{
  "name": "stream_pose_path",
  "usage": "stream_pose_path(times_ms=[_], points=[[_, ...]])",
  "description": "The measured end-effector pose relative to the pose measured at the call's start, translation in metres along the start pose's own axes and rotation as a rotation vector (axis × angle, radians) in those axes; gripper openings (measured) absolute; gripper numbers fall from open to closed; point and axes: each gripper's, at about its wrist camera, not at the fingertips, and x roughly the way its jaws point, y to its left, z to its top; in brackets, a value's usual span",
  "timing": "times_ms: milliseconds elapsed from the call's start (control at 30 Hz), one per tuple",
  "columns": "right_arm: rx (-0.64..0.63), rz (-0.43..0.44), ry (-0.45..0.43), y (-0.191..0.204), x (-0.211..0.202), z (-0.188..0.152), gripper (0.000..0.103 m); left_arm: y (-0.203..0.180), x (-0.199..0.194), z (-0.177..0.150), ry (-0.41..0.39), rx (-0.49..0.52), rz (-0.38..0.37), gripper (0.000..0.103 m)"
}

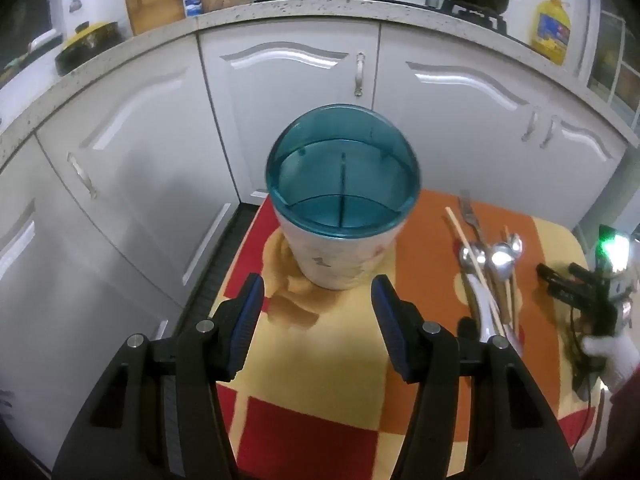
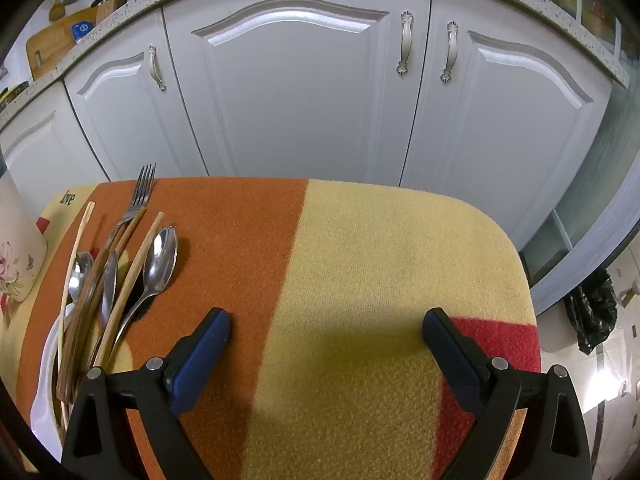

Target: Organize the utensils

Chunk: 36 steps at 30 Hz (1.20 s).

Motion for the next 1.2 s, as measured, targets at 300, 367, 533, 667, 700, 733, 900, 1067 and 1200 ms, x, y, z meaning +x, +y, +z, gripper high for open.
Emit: stream_pose_path(times_ms=[300, 367, 533, 667, 700, 733, 900, 1067, 1200], points=[[-0.008, 0.020, -0.017, 0.025, -0.066, -0.022, 0.093, -0.015, -0.018, -0.004, -0.028, 0.020, -0.045, 0.055], [0.021, 0.060, -0.049, 0.037, -0.093, -0.026, 0.093, -0.021, -0.021, -0.005, -0.033, 0.023, -0.058, 0.055], [0.013, 0.075, -0.124, 0.069, -0.151, -0.027, 0.093, -0.028, -0.036, 0.000, -0.065, 0.013, -0.061, 0.055], [-0.011, 0.069, -0.184, 0.084, -0.185, -0.023, 0.094, -0.035, -0.050, 0.003, -0.101, 0.023, -0.068, 0.056], [-0.009, 0.078, -0.202, 0.089, -0.196, -0.022, 0.094, -0.037, -0.051, 0.003, -0.105, 0.025, -0.069, 0.055], [-0.007, 0.082, -0.211, 0.089, -0.202, -0.022, 0.094, -0.039, -0.055, 0.004, -0.111, 0.028, -0.075, 0.055], [0.001, 0.078, -0.256, 0.101, -0.231, -0.020, 0.094, -0.043, -0.070, 0.006, -0.141, 0.041, -0.089, 0.055], [0.006, 0.067, -0.286, 0.110, -0.253, -0.020, 0.094, -0.043, -0.085, 0.007, -0.172, 0.041, -0.098, 0.055], [0.001, 0.069, -0.299, 0.112, -0.262, -0.019, 0.094, -0.044, -0.092, 0.007, -0.188, 0.039, -0.099, 0.055]])
